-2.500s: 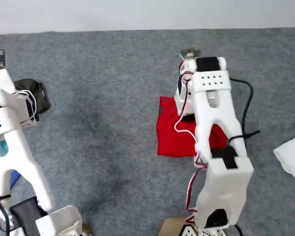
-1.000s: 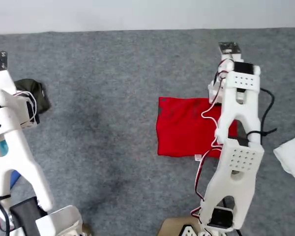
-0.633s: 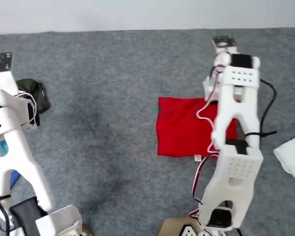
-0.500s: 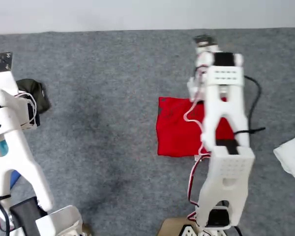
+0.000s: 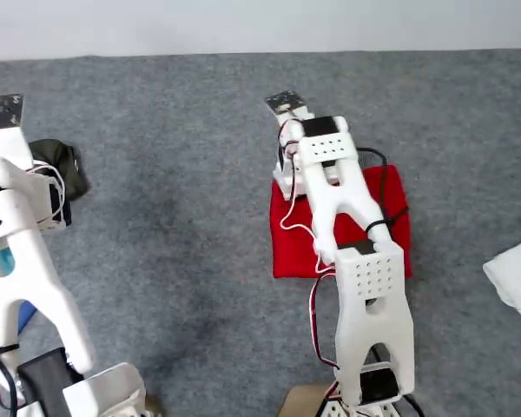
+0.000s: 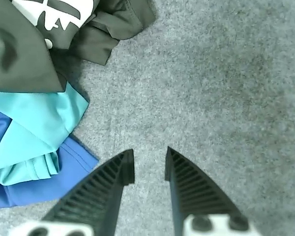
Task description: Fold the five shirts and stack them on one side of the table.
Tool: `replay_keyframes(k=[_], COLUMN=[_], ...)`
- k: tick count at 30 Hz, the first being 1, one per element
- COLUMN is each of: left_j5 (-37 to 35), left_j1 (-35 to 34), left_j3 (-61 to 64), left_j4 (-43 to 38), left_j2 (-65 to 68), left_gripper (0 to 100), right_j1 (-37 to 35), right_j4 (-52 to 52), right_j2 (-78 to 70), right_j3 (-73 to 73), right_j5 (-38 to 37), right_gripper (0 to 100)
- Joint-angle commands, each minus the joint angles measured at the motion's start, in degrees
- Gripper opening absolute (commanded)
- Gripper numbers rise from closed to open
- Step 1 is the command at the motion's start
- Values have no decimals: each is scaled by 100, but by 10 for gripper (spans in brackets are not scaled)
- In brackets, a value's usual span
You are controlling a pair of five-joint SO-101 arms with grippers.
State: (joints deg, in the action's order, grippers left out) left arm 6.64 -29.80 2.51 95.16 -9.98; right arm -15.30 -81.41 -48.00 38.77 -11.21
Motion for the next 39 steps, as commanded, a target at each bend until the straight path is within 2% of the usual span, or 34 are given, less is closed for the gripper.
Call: replay_keyframes(k=[1,9,22,29,33,39], left_j5=[44,44,44,44,44,44], left_j1=[0,0,0,0,0,9], left_j3=[-84,-84,-75,-75,-48,-48], left_j4=[114,114,114,114,114,114], left_j2=[-237,-237,-237,-237,-237,-237], left_gripper=[107,107,107,107,107,107], right_j1=[57,822,2413,2484,2369,1622], right_j4=[-215,-347,-1200,-2070,-1868,-1437], right_j2=[453,971,75,769,1112,1068], right_j3=[510,642,642,642,642,615], right_j5=[-53,-62,-62,-62,-62,-18], right_gripper=[9,9,9,9,9,9])
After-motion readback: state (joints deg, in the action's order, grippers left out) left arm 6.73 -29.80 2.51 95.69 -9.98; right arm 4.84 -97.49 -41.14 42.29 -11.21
